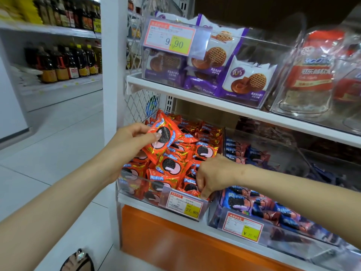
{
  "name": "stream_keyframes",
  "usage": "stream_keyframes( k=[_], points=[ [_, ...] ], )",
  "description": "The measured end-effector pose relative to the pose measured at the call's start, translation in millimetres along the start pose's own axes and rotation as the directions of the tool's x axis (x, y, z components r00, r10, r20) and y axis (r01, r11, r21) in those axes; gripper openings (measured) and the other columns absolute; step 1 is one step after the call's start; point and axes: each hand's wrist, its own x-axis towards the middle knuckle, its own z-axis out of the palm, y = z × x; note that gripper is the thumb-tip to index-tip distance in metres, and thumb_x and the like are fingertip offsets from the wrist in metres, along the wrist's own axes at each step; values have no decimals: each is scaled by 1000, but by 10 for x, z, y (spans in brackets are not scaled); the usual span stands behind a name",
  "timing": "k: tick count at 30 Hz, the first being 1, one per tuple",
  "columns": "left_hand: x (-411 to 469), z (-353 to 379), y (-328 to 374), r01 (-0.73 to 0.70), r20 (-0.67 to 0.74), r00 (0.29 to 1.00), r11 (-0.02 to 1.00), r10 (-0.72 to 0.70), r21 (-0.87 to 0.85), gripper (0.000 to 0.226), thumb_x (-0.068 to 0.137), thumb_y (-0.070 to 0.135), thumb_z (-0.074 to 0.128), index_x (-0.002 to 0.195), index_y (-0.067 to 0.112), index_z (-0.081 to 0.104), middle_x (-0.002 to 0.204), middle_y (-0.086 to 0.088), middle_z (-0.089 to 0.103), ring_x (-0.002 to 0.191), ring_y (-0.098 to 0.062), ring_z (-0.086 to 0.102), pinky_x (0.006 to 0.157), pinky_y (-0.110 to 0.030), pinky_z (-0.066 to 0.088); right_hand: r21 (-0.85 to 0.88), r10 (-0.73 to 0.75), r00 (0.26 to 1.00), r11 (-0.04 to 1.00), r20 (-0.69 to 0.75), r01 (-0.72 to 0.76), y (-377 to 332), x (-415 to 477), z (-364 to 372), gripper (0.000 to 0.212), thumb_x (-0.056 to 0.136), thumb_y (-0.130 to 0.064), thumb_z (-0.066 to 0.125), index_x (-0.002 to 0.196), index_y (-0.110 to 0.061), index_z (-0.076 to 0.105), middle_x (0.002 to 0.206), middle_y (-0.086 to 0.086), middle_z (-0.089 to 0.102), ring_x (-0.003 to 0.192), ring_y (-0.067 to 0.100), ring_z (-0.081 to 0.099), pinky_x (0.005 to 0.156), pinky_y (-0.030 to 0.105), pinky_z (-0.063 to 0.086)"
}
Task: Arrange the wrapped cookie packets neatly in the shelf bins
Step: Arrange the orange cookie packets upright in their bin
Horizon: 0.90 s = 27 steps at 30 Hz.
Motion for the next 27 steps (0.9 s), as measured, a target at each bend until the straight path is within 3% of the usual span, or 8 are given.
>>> stream_keyframes(
  k=[7,11,13,16,19,21,25,27],
  points=[
    [17,9,3,-8,-2,1000,1000,8,-3,5,88,21,62,84,18,62,85,-5,68,69,-13,63,75,-26,51,-60,-20,988,998,153,30,-4,49,-28,36,81,-29,69,55,-19,45,55,-7,43,75,17,44,76,34,36],
    [13,11,-3,-9,-1,1000,1000,9,11,6,88,22,62,86,16,62,90,-8,69,70,-13,63,72,-24,51,-19,-34,978,999,206,38,-29,46,-50,12,83,-32,68,79,-21,69,74,-5,62,81,15,51,77,31,39],
    [10,13,-29,-31,15,999,998,30,49,7,87,23,63,88,16,62,95,-12,68,78,-18,64,75,-27,50,194,-20,993,981,112,-2,56,17,-92,14,80,-27,72,92,-20,73,87,-6,70,80,6,58,81,28,44],
    [8,61,-86,-151,87,987,973,138,172,10,83,23,68,89,15,66,90,-11,66,83,-16,58,80,-31,44,693,152,958,719,-242,61,267,-167,-214,25,82,-2,65,94,-23,68,84,-3,70,74,-1,62,84,31,50],
    [18,247,-82,-290,237,947,898,219,331,10,79,22,72,87,18,69,83,1,65,78,-13,59,74,-29,47,940,37,969,253,-245,228,350,-455,-210,52,78,-6,62,125,-26,52,111,4,68,99,17,65,89,34,51],
    [44,436,-54,-362,314,914,867,258,342,13,79,22,73,90,20,68,85,-1,66,77,-14,61,69,-30,50,941,37,971,258,-238,221,257,-560,-126,56,78,-6,71,127,-24,50,115,7,66,101,25,66,89,36,53],
    [224,647,-32,-494,400,855,749,329,442,29,81,28,71,105,19,58,92,9,64,91,-9,60,81,-28,47,932,402,848,251,-345,260,321,-717,19,30,74,3,72,102,-6,62,78,0,72,70,9,66,67,22,55],
    [362,676,-82,-597,523,793,563,312,571,32,84,32,67,112,19,57,107,7,63,105,-10,55,92,-29,41,940,539,770,185,-342,287,492,-836,92,24,74,6,70,95,-4,63,65,-5,69,58,2,62,57,13,49]
  ],
)
